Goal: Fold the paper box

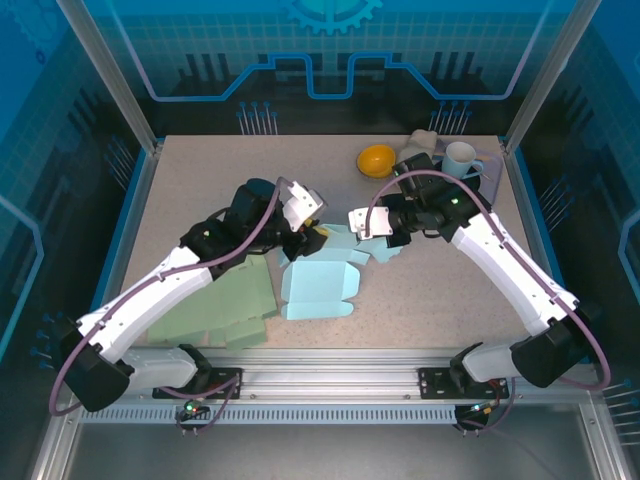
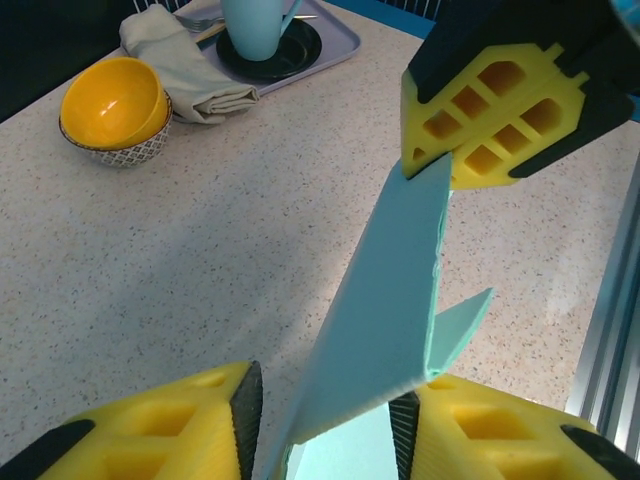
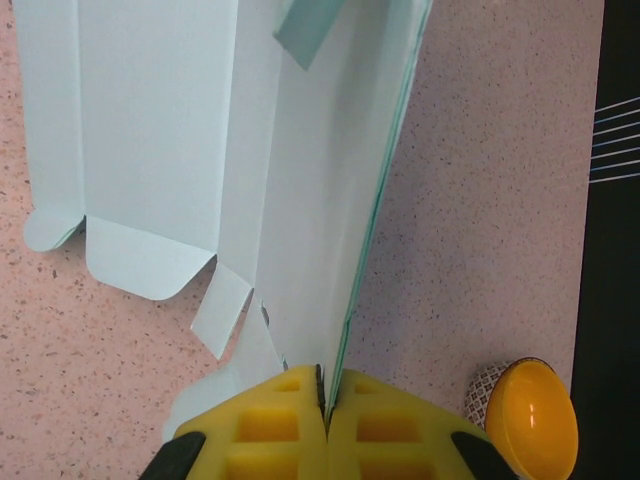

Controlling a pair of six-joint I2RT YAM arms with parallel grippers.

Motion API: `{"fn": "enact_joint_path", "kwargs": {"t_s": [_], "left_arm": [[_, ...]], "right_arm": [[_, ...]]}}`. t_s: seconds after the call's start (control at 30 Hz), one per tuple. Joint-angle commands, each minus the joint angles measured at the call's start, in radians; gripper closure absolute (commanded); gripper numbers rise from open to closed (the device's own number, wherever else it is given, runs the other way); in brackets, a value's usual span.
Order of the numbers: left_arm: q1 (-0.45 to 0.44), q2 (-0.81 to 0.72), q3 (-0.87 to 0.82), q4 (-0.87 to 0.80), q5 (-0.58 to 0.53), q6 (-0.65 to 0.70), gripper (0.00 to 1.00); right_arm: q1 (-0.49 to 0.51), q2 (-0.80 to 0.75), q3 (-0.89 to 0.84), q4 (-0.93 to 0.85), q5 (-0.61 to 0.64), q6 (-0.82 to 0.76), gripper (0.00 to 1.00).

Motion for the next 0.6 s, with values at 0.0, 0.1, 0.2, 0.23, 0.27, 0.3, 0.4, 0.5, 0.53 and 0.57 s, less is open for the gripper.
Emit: {"fn": "enact_joint_path", "kwargs": {"t_s": [0.0,0.1,0.2,0.23,0.27,0.3,0.4,0.5,0.53,0.57], "left_arm": [[-0.005,-0.033,-0.007,0.072,0.056,0.029,0.62],[-0.008,-0.04,-0.009,0.07,0.064,0.033,0.68],[-0.009,-0.041,-0.012,0.073,0.033,0.031,0.78],[-0.008,-0.043,-0.015,0.076,0.017,0.029,0.78],[-0.008,-0.044,-0.021,0.083,0.004,0.028,0.79],[-0.009,-0.046,-0.029,0.091,-0.002,0.027,0.78],[-0.008,-0.046,-0.041,0.107,-0.027,0.015,0.7],[-0.007,-0.06,-0.054,0.112,-0.1,-0.012,0.66],[-0.003,-0.074,-0.063,0.117,-0.131,-0.032,0.66],[0.008,-0.091,-0.074,0.123,-0.156,-0.059,0.66]], "right_arm": [[0.04,-0.01,-0.003,-0.061,-0.056,-0.066,1.0],[0.044,-0.01,-0.002,-0.064,-0.036,-0.071,1.0],[0.045,-0.004,-0.001,-0.064,-0.019,-0.066,1.0],[0.046,-0.003,0.0,-0.064,-0.015,-0.063,1.0],[0.047,0.0,0.0,-0.064,-0.013,-0.057,1.0],[0.048,0.003,0.002,-0.063,-0.016,-0.053,1.0],[0.049,0.007,0.0,-0.052,-0.009,-0.03,1.0],[0.047,0.032,0.007,-0.029,0.071,0.026,1.0],[0.044,0.045,0.009,-0.023,0.114,0.048,1.0],[0.041,0.058,0.009,-0.009,0.164,0.068,1.0]]}}
